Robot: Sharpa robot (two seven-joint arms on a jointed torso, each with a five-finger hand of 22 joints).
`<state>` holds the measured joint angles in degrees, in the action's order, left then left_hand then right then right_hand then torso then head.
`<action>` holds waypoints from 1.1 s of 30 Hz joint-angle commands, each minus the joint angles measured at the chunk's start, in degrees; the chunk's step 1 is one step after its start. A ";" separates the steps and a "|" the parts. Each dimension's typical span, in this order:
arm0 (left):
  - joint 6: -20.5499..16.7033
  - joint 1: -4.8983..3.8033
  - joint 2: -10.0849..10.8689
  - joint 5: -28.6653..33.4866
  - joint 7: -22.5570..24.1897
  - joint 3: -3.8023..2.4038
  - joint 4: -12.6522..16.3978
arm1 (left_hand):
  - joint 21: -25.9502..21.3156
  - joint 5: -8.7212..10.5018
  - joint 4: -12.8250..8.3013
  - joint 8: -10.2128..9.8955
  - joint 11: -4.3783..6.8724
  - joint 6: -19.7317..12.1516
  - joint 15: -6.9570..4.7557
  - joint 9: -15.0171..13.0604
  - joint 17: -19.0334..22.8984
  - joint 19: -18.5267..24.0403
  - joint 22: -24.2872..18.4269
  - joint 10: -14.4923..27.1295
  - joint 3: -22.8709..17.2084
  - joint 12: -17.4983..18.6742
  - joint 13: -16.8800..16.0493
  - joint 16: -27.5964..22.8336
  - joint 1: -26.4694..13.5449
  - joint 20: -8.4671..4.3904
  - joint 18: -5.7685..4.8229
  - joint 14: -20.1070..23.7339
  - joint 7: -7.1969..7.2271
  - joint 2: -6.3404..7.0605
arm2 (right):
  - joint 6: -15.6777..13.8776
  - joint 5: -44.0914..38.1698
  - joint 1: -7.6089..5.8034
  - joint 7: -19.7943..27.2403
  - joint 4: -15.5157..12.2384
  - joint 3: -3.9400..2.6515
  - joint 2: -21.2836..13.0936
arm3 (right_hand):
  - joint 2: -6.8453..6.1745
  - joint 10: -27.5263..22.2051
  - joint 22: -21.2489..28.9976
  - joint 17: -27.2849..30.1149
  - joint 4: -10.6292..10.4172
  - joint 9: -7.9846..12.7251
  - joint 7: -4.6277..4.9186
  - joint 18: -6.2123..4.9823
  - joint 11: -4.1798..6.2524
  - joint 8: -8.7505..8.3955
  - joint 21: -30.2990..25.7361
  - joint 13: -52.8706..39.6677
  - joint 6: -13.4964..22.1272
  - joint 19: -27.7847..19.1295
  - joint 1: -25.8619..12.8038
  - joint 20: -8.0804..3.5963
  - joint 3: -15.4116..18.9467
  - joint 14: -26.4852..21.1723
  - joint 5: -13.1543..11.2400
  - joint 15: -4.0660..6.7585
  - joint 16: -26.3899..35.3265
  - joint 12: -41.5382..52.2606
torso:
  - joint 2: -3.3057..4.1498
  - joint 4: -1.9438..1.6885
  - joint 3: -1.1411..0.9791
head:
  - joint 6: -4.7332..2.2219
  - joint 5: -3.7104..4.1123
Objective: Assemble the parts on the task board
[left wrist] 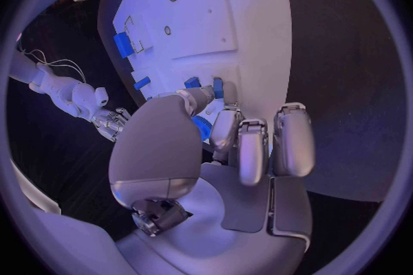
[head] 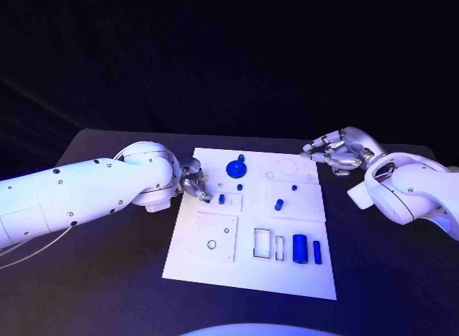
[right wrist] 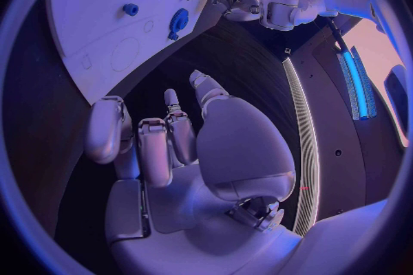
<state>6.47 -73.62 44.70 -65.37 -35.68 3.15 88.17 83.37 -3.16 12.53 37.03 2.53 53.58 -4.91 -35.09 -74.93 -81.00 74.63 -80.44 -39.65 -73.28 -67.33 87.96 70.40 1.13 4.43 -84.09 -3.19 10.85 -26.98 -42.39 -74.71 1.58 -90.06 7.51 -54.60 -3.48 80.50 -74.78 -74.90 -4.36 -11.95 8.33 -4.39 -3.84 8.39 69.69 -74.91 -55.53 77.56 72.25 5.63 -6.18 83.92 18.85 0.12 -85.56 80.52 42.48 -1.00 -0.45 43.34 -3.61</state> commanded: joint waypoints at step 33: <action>0.97 0.17 -0.26 0.01 -0.40 0.15 -0.29 | 1.14 -0.04 -3.70 2.73 1.17 3.65 -1.29 -1.89 -12.06 -1.34 1.84 -2.13 -1.50 -2.33 -2.49 -0.14 -5.64 -0.34 -1.44 -5.08 3.28 0.86 | 0.25 -0.17 0.02 0.15 -0.12 -0.01 -0.15 | 0.44 -0.10 -0.03 -7.44 0.01 0.07 0.06 -0.72 0.21 0.39 -0.19 -4.15 0.41 -0.18 -0.17 0.01 0.20 4.12 0.32 0.42 0.36 0.03 | 0.02 0.02 -0.01 | -0.04 0.02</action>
<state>6.44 -73.57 44.52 -65.79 -35.69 3.20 87.96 84.24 -3.14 8.72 39.48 3.65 54.06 -5.74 -35.96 -74.93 -82.02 74.93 -82.39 -41.36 -75.45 -69.83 87.96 65.17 0.91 3.90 -84.08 -2.71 11.70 -26.98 -42.40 -74.71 1.58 -90.10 7.51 -54.71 -3.48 80.50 -74.78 -74.93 -4.36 -11.95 8.33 -4.39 -3.84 8.39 69.69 -74.91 -55.53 77.56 72.25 5.63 -6.18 83.92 18.85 0.12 -85.56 80.52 42.50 -0.97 -0.47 43.36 -3.63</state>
